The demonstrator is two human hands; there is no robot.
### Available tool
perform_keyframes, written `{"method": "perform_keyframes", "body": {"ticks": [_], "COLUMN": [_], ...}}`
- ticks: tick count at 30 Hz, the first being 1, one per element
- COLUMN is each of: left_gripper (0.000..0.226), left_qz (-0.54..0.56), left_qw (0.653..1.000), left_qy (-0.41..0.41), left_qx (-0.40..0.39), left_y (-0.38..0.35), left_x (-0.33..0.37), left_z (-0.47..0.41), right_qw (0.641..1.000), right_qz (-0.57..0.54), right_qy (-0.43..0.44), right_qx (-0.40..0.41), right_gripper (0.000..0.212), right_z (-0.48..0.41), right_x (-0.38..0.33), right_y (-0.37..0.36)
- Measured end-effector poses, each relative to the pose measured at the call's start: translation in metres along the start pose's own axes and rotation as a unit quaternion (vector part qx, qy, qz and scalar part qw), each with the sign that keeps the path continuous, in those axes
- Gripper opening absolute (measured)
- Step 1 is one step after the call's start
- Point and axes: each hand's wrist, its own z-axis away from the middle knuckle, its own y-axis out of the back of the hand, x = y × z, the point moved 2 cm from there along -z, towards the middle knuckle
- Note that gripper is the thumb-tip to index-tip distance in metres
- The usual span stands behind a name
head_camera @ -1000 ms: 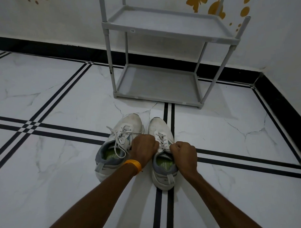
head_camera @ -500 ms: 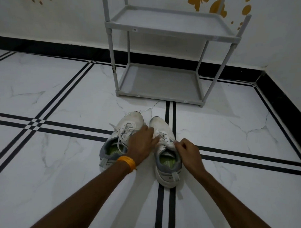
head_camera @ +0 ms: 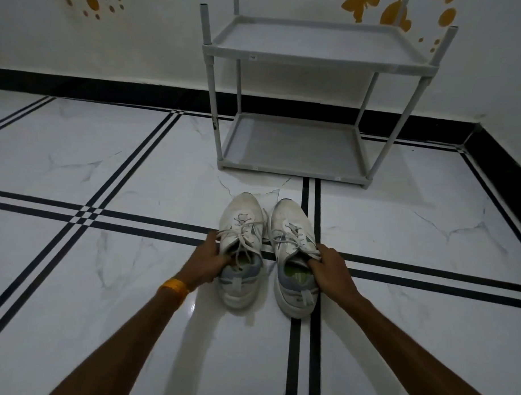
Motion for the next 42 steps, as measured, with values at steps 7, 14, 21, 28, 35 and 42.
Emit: {"method": "perform_keyframes", "body": {"ticks": [7,14,21,28,35,42], "left_gripper": [0.034,0.041,0.051,0.05,0.058,0.058], "left_qz": [-0.054,-0.032,-0.018,-0.008,-0.02,-0.014], "left_qw": [0.987,0.983,0.983,0.989,0.991,0.993], "left_qy": [-0.137,-0.166,-0.174,-0.148,-0.131,-0.118], "left_qx": [0.064,0.064,0.048,0.016,0.017,-0.004], "left_y": [-0.03,-0.015,0.031,0.095,0.162,0.188], "left_x": [0.02,0.093,0.195,0.345,0.488,0.531], "left_z": [-0.017,-0.009,0.034,0.064,0.031,-0.096], "right_qw": [0.997,0.99,0.991,0.993,0.992,0.993], "right_qz": [0.032,0.026,-0.001,-0.017,0.001,0.012], "right_qy": [0.043,0.076,0.063,0.005,0.008,-0.017], "right_qx": [0.058,0.113,0.115,0.117,0.129,0.116], "right_gripper": [0.024,0.033,0.036,0.044,0.04,0.041], "right_z": [-0.005,0.0,0.015,0.008,-0.064,-0.204], "right_x": [0.003,-0.04,-0.12,-0.228,-0.329,-0.342], "right_y": [0.007,0.064,0.157,0.282,0.392,0.392]}}
